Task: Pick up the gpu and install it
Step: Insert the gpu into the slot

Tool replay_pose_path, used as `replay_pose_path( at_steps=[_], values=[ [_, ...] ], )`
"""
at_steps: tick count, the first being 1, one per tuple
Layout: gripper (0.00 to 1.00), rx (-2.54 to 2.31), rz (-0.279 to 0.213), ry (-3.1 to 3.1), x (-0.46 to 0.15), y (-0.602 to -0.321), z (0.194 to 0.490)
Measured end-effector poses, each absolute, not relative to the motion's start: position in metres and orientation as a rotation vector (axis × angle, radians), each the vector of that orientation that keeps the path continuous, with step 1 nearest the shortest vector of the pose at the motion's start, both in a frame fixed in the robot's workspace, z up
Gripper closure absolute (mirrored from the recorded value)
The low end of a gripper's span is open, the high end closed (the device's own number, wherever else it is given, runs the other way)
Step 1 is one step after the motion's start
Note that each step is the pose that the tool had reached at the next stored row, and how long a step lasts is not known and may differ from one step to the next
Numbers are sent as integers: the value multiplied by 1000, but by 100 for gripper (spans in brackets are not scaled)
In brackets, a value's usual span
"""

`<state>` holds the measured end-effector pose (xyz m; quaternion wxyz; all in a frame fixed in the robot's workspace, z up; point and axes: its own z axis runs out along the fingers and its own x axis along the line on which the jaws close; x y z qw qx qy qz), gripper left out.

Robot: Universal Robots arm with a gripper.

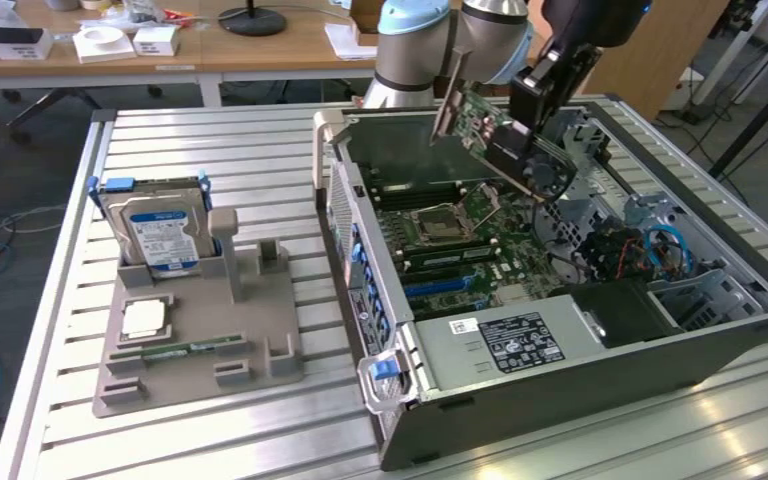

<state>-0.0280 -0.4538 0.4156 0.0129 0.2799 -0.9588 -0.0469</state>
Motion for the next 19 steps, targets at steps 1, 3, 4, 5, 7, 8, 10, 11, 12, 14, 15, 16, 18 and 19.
replay_pose_path(
  at_steps=[1, 3, 4, 5, 7, 8, 10, 11, 12, 14, 15, 16, 18, 19],
  values=[
    [74, 899, -146, -2979, -28, -454, 415],
    [74, 951, -145, -2961, -28, -454, 415],
    [74, 977, -145, -2951, -28, -454, 415],
    [74, 1004, -144, -2941, -28, -454, 414],
    [74, 1059, -143, -2921, -28, -454, 414],
    [74, 1085, -143, -2910, -28, -454, 414],
    [74, 1136, -142, -2889, -28, -454, 413],
    [74, 1162, -141, -2878, -28, -454, 413],
    [74, 1188, -141, -2866, -28, -454, 413],
    [74, 1238, -139, -2843, -28, -454, 412],
    [74, 1266, -139, -2830, -28, -454, 412],
    [74, 1291, -138, -2818, -28, -454, 412],
    [74, 1341, -137, -2793, -28, -454, 411],
    [74, 1365, -136, -2780, -28, -454, 411]
  ],
)
